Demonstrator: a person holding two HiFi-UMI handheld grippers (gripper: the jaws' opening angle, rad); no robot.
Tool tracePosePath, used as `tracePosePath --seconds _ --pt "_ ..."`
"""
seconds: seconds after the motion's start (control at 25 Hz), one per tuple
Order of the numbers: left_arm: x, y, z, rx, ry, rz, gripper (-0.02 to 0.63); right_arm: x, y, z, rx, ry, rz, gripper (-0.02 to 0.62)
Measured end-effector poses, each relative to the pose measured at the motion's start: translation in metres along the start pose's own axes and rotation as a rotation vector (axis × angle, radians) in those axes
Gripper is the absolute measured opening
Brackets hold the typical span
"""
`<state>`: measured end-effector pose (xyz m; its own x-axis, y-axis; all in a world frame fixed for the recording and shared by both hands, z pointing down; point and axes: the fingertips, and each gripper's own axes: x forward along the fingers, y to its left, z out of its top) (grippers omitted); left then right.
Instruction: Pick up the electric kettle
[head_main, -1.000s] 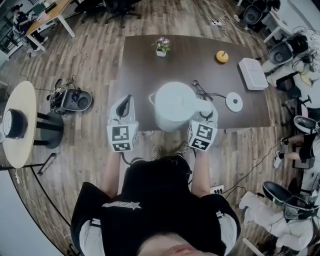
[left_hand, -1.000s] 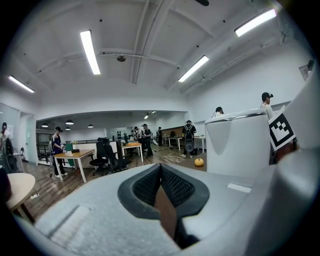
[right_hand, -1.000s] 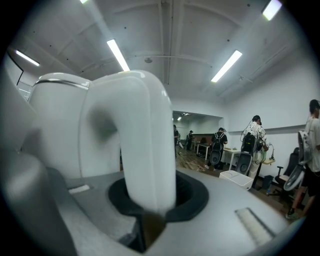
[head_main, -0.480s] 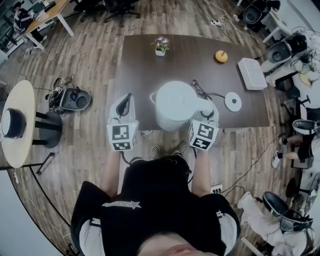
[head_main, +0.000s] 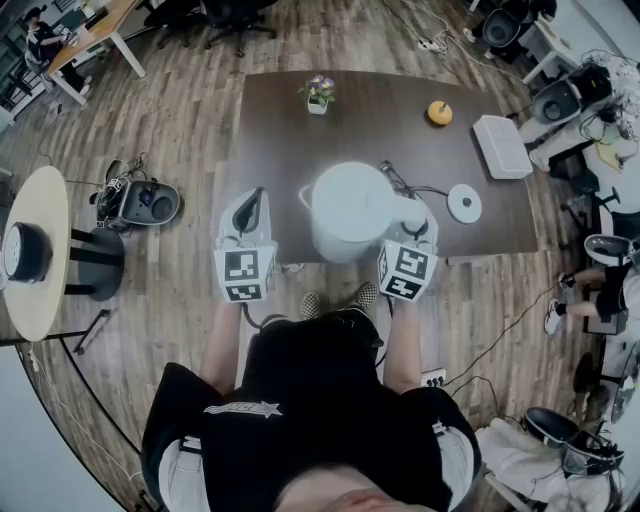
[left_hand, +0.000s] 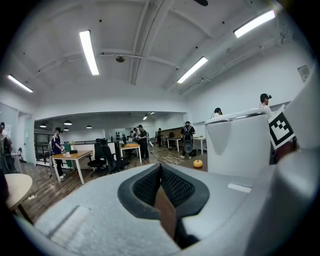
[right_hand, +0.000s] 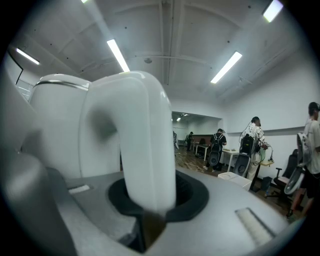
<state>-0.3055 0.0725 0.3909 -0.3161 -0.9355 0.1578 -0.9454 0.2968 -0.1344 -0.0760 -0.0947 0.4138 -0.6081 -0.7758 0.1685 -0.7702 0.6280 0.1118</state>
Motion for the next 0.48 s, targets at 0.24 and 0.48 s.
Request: tracePosePath --seconds 0.24,0.48 --pt "0.0012 -0.0004 0.0023 0.004 -0.004 -0.004 0.011 0.0003 0.0004 -0.0008 0.001 0.005 -0.002 0.063" --pt "0.0038 0.0001 0.0025 0.001 0.001 -0.006 0.010 0.0020 0.0005 0.0003 0.003 0.004 0.000 0.063"
